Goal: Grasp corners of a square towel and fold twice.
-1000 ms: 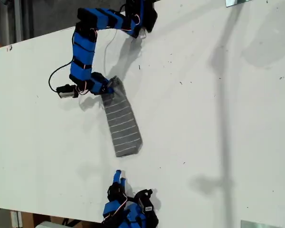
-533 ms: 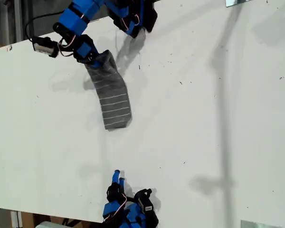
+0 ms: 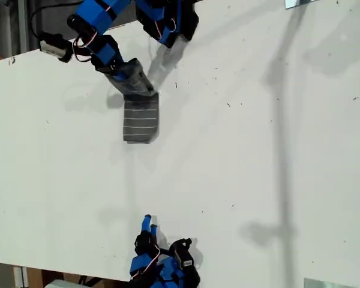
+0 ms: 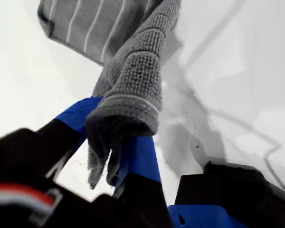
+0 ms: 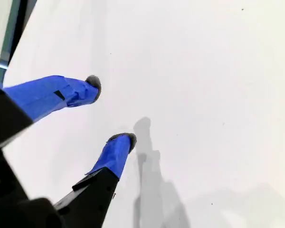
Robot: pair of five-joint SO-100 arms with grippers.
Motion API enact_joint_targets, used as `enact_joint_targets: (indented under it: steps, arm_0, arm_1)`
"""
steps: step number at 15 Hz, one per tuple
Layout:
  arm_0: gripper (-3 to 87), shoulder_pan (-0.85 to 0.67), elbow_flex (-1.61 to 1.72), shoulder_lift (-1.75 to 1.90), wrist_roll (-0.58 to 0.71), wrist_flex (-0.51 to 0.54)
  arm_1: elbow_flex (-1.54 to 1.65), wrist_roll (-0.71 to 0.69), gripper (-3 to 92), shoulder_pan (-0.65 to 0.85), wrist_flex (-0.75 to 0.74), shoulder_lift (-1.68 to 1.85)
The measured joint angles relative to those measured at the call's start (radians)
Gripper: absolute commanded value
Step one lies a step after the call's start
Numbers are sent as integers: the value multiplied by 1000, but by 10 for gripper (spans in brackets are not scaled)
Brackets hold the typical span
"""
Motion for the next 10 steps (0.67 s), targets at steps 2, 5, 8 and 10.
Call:
enact_joint_targets:
  steps: [2, 5, 8, 10]
  arm_0:
    - [197, 0, 0, 0, 0, 0]
    - [198, 0, 0, 6, 0, 2]
    - [198, 0, 5, 6, 0, 2]
    - [198, 0, 5, 8, 0, 6]
  arm_1:
    - [-118, -48, -1, -55, -75, -233]
    - [-357, -141, -1, -156, -155, -505]
    - [-618, -222, -1, -259, -160, -779]
    - [-723, -241, 7, -281, -161, -925]
